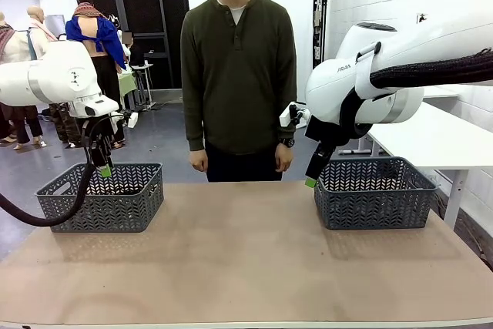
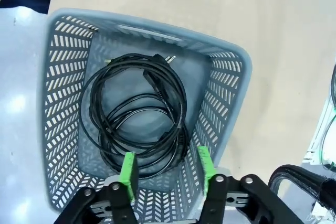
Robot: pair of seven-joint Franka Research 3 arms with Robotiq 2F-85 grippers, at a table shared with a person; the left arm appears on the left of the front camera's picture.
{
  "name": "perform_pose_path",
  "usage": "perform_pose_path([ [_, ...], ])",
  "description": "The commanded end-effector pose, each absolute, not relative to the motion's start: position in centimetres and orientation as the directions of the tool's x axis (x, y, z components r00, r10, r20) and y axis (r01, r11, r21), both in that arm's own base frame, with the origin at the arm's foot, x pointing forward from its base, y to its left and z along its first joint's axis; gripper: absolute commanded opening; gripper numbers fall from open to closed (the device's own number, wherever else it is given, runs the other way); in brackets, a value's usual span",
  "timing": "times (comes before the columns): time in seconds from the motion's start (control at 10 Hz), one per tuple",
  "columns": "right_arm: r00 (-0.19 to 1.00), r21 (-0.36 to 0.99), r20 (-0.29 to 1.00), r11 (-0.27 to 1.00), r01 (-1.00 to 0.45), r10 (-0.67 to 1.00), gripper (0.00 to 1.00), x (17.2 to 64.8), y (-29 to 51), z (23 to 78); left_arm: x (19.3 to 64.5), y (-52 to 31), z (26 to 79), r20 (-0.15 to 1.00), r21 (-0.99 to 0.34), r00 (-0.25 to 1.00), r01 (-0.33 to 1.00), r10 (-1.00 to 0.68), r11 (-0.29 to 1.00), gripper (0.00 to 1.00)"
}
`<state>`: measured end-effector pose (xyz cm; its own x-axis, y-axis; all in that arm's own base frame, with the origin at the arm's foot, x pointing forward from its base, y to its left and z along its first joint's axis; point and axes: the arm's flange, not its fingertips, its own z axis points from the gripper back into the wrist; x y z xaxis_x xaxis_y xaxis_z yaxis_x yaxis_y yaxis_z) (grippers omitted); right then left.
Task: Organize the cables according to human instructions.
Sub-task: Pick up a bundle of cables and place it in the basket indicated by the human.
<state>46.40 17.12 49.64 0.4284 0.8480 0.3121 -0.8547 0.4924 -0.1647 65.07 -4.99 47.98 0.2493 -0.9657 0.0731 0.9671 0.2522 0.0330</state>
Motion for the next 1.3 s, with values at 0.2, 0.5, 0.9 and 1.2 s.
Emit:
perform_pose_path([
  [0.2, 0.431, -0.170, 0.301, 0.492, -0.854, 0.851, 1.00, 46.38, 17.08, 49.58, 64.97, -5.08, 47.98, 0.088, 0.012, 0.277, 0.960, -0.957, 0.279, 1.00],
  [0.5, 0.431, -0.170, 0.301, 0.492, -0.854, 0.851, 1.00, 46.38, 17.08, 49.58, 64.83, -5.09, 47.66, 0.122, -0.003, 0.303, 0.952, -0.945, 0.305, 1.00],
  [0.9, 0.431, -0.170, 0.301, 0.492, -0.854, 0.851, 1.00, 46.38, 17.08, 49.58, 64.98, -5.21, 47.77, 0.082, 0.019, 0.271, 0.962, -0.959, 0.273, 1.00],
  [1.2, 0.431, -0.170, 0.301, 0.492, -0.854, 0.851, 1.00, 46.38, 17.08, 49.58, 64.98, -5.21, 47.77, 0.082, 0.019, 0.271, 0.962, -0.959, 0.273, 1.00],
])
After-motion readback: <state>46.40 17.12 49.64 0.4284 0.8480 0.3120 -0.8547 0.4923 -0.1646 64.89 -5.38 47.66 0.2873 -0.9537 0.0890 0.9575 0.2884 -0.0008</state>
